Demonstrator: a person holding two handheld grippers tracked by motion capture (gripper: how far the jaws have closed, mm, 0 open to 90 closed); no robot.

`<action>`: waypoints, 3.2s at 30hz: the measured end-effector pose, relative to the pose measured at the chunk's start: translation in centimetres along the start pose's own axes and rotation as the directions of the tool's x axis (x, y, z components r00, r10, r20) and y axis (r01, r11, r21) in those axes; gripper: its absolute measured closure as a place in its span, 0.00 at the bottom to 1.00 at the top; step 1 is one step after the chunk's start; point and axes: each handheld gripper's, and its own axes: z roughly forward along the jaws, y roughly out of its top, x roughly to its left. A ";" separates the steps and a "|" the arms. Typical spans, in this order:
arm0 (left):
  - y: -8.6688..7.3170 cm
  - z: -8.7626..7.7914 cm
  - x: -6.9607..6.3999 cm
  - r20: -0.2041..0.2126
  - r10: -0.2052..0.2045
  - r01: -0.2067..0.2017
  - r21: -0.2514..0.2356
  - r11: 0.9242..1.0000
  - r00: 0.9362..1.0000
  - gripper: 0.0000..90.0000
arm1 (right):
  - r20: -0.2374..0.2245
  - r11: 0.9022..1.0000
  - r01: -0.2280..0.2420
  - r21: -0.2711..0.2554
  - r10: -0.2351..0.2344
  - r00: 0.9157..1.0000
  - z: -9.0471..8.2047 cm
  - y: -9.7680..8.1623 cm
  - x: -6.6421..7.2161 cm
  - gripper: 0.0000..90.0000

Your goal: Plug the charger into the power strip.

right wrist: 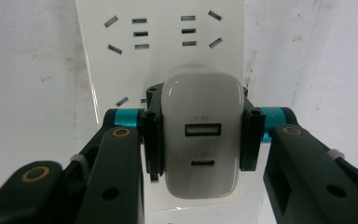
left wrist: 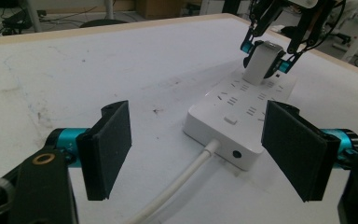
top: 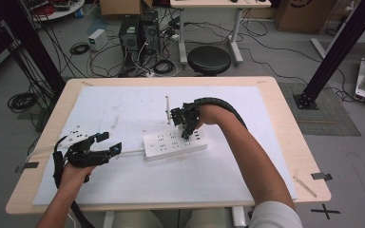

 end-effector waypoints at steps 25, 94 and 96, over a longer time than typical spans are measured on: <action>0.1 0.3 -0.3 0.013 -0.009 0.009 -0.009 1.000 1.000 0.27 | -0.038 0.848 -0.390 -0.359 0.404 0.914 -2.7 -5.0 1.4 0.24; 1.8 0.0 -1.2 0.029 0.044 -0.042 -0.045 0.998 0.999 0.27 | 0.054 0.497 -0.612 -0.615 0.801 0.596 -3.8 -18.6 14.8 0.14; 1.7 -0.1 -1.1 0.028 0.044 -0.043 -0.045 0.998 0.999 0.27 | 0.057 0.500 -0.610 -0.615 0.799 0.598 -3.7 -18.7 14.8 0.14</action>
